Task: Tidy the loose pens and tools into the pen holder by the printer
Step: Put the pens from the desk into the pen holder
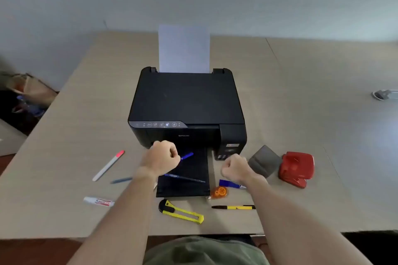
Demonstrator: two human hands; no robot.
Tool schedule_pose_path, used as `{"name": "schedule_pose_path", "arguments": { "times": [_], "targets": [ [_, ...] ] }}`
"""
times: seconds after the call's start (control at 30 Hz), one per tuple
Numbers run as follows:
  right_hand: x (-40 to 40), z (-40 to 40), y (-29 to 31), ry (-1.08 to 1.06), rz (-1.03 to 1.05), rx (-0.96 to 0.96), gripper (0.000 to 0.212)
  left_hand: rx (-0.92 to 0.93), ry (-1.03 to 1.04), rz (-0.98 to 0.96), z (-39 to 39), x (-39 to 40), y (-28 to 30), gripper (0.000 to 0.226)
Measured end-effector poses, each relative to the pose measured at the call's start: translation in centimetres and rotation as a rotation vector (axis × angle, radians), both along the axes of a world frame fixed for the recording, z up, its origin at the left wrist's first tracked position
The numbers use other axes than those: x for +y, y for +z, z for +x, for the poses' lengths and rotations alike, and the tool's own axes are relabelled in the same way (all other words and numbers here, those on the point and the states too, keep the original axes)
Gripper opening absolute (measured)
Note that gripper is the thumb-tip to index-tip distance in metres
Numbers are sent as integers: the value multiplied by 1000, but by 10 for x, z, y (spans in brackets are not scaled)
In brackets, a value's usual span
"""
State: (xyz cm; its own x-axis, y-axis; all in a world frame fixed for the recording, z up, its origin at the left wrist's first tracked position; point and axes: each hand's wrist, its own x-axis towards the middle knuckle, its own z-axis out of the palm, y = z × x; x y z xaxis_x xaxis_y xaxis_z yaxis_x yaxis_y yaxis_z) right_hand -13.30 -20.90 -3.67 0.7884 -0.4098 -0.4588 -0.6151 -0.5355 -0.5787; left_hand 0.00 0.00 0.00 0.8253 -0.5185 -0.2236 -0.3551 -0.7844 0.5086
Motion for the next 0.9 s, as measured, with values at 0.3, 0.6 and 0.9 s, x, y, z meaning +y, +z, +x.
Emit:
{"name": "schedule_pose_path", "arguments": {
  "times": [0.3, 0.6, 0.9],
  "targets": [
    [63, 8, -36, 71, -37, -25, 23, -9, 91, 149, -14, 9, -50, 21],
    [66, 4, -48, 236, -253, -3, 21, -78, 119, 282, -18, 6, -65, 24],
    [2, -35, -36, 165, -245, -38, 14, -74, -104, 182, -17, -1, -60, 9]
  ]
}}
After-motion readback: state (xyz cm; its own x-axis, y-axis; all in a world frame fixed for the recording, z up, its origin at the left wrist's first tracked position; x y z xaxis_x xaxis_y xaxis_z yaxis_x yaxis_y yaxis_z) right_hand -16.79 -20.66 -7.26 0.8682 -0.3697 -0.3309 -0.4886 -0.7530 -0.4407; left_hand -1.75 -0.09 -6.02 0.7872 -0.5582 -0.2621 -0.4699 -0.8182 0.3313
